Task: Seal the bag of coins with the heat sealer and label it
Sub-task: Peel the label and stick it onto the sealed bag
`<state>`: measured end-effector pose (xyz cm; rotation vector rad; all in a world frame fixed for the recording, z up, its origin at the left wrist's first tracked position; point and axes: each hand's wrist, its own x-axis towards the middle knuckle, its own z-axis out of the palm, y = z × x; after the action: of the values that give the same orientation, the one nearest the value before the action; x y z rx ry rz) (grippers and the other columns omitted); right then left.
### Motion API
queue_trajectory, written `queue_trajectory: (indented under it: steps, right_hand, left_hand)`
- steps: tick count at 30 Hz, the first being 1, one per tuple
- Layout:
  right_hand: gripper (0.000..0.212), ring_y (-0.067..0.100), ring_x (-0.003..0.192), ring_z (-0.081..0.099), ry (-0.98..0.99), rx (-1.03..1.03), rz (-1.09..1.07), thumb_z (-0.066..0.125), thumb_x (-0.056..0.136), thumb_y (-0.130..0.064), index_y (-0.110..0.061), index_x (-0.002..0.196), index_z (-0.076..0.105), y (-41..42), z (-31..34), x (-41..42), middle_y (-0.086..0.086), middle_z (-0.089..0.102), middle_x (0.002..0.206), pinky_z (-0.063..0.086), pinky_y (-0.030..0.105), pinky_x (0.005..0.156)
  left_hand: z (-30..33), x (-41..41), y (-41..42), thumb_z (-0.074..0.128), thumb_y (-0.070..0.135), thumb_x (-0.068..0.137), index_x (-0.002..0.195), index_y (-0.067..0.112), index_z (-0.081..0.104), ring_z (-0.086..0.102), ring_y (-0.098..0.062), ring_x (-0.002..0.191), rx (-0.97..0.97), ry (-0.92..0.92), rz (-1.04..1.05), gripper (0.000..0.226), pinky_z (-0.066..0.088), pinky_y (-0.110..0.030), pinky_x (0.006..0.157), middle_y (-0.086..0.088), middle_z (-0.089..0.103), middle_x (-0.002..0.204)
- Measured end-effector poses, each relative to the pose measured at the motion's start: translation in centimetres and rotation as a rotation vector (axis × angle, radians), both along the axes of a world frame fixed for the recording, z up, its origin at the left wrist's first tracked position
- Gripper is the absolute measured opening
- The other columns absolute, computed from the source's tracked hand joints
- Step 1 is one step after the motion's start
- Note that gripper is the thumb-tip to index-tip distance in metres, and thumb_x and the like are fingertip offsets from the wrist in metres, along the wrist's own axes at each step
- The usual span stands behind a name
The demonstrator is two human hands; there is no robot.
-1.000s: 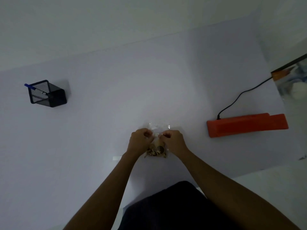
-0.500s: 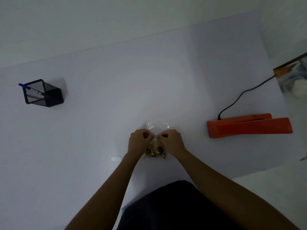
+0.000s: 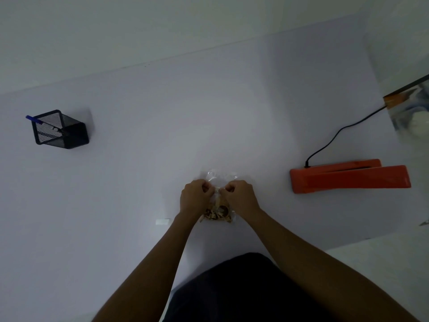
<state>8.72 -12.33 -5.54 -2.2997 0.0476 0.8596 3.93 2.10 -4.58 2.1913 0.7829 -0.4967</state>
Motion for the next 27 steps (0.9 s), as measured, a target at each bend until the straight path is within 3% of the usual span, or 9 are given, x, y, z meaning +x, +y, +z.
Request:
queue_trajectory:
  steps: [13,19,27]
  right_hand:
    - [0.025,0.024,0.063,0.067,0.003,-0.053,-0.005,0.07,0.08,-0.026,-0.005,0.066,0.065,0.2,0.3,0.0,0.007,0.067,0.064,0.058,0.038,0.06]
    - [0.03,0.016,0.053,0.057,0.029,-0.089,0.005,0.069,0.078,-0.027,-0.015,0.055,0.056,0.2,0.5,0.4,0.001,0.06,0.057,0.056,0.037,0.057]
    - [0.061,0.01,0.038,0.038,0.061,-0.112,-0.003,0.079,0.072,-0.056,-0.02,0.042,0.04,-1.1,0.5,1.0,-0.006,0.039,0.041,0.027,0.022,0.042]
  left_hand:
    - [0.2,0.1,-0.4,0.065,0.03,0.086,0.076,0.021,0.068,0.063,-0.011,0.069,0.016,0.022,0.014,0.014,0.041,-0.022,0.056,0.008,0.068,0.073]
    - [0.2,0.2,-0.5,0.064,0.032,0.086,0.075,0.022,0.066,0.064,-0.013,0.07,0.03,0.036,0.029,0.015,0.05,-0.028,0.065,0.009,0.067,0.072]
    - [0.2,-0.1,-0.6,0.066,0.039,0.086,0.077,0.024,0.063,0.062,-0.011,0.07,0.029,-0.005,0.018,0.018,0.048,-0.027,0.065,0.011,0.064,0.071]
